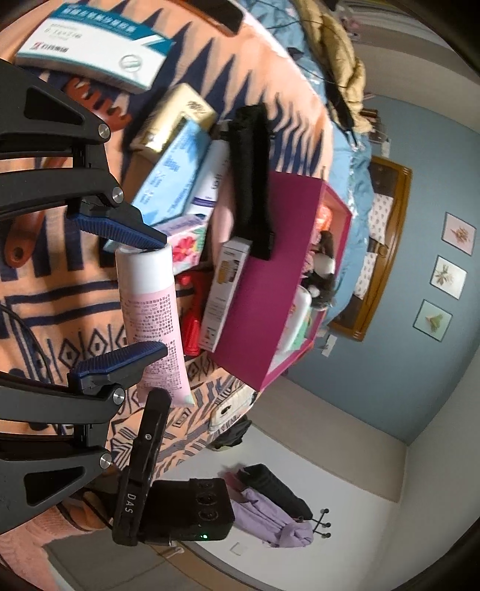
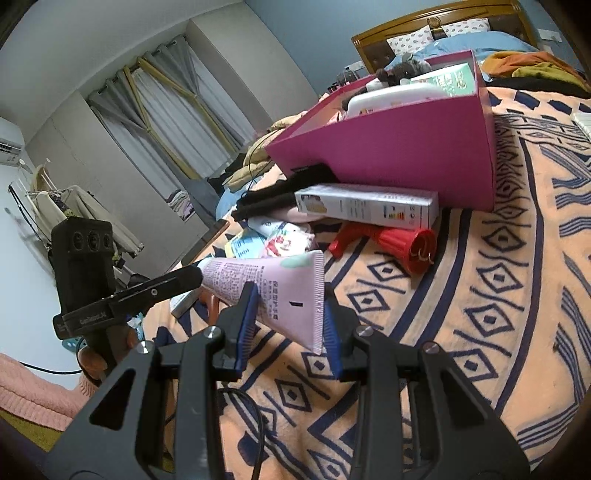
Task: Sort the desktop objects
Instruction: 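Lift the pink tube with both grippers and carry it over the box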
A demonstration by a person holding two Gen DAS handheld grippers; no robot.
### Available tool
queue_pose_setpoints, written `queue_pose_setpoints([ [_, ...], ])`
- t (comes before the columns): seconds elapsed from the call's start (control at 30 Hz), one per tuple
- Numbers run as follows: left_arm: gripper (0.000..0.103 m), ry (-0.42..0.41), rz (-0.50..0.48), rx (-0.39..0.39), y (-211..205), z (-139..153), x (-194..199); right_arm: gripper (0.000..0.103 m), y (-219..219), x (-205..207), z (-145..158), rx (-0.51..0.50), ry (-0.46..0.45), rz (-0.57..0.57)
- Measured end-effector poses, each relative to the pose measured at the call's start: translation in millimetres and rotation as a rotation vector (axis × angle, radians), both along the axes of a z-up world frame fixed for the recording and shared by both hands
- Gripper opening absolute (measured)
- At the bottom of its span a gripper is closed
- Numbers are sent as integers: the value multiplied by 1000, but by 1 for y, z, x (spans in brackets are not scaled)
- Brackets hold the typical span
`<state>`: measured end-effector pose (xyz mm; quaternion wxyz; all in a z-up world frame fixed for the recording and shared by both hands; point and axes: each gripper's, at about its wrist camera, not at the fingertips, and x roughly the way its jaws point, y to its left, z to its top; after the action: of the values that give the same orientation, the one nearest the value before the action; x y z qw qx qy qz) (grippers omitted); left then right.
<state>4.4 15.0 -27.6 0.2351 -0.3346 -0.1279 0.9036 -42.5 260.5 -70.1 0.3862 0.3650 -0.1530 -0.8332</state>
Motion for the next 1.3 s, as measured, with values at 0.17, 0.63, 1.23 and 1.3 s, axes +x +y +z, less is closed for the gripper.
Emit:
queue_pose_setpoints([
  [0.17, 52, 32, -4, 6, 0, 12, -6, 36, -1, -1, 15, 9, 35, -17],
  [0.63, 52, 82, -37, 2, 0, 40, -32, 36, -8, -12, 52, 58, 109, -62],
  [1.23, 52, 119, 13, 23, -14, 66, -81, 36, -28, -55, 87, 86, 176, -87],
  [1.3, 52, 120, 20, 21, -15, 69, -89, 36, -29, -62, 89, 84, 179, -90],
])
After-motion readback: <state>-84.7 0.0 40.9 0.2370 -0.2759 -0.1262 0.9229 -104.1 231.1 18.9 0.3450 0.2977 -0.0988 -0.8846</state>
